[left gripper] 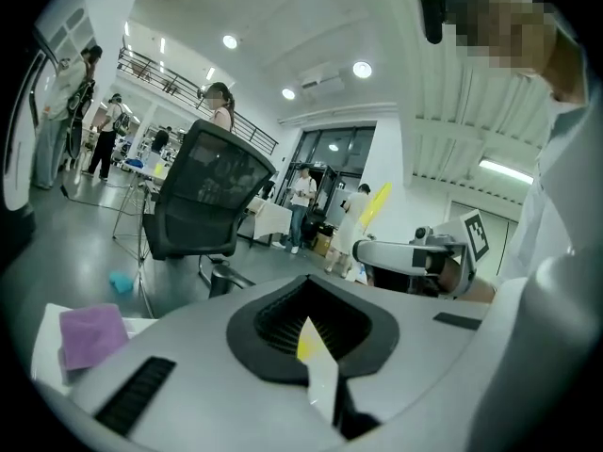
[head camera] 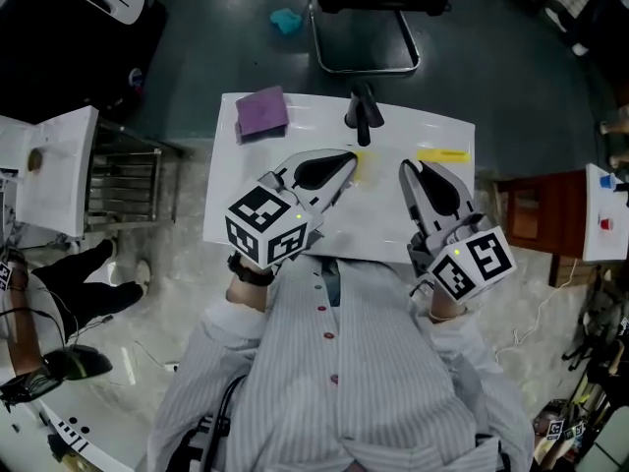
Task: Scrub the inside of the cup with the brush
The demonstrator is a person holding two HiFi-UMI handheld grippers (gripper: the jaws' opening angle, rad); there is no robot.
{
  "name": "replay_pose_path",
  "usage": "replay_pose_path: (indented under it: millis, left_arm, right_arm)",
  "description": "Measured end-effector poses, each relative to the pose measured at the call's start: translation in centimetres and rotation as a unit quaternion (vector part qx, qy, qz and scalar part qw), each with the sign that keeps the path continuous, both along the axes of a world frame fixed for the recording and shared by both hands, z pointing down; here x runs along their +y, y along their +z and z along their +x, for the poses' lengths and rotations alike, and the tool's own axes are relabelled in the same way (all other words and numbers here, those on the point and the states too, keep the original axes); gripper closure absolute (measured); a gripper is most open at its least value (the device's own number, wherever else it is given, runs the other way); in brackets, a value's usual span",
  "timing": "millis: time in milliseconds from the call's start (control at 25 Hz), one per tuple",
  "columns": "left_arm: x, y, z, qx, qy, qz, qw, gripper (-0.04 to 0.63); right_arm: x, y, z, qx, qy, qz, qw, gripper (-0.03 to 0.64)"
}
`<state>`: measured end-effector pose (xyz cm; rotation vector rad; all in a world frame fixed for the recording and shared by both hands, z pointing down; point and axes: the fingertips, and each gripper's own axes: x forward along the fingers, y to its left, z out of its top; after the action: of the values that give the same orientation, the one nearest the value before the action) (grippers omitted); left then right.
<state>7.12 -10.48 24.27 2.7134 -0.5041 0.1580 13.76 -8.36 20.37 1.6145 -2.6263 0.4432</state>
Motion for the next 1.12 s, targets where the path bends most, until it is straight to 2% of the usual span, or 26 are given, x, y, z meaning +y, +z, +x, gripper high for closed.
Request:
replay_pose_path:
  millis: [640, 1120]
  left_arm:
    - [-0.2, -2.2, -0.2, 0.014, 0.003, 0.013, 0.9998, 0.586]
    - [0.4, -2.9, 0.5, -0.012, 0.015, 0.05, 0.9985, 0.586]
  right_arm:
    - [0.0, -0.2, -0.2, -0.005, -0.012, 0.001, 1.0, 0.558]
    - [0.0, -0.3, -0.2, 0.0, -0.011, -0.001, 1.0, 0.558]
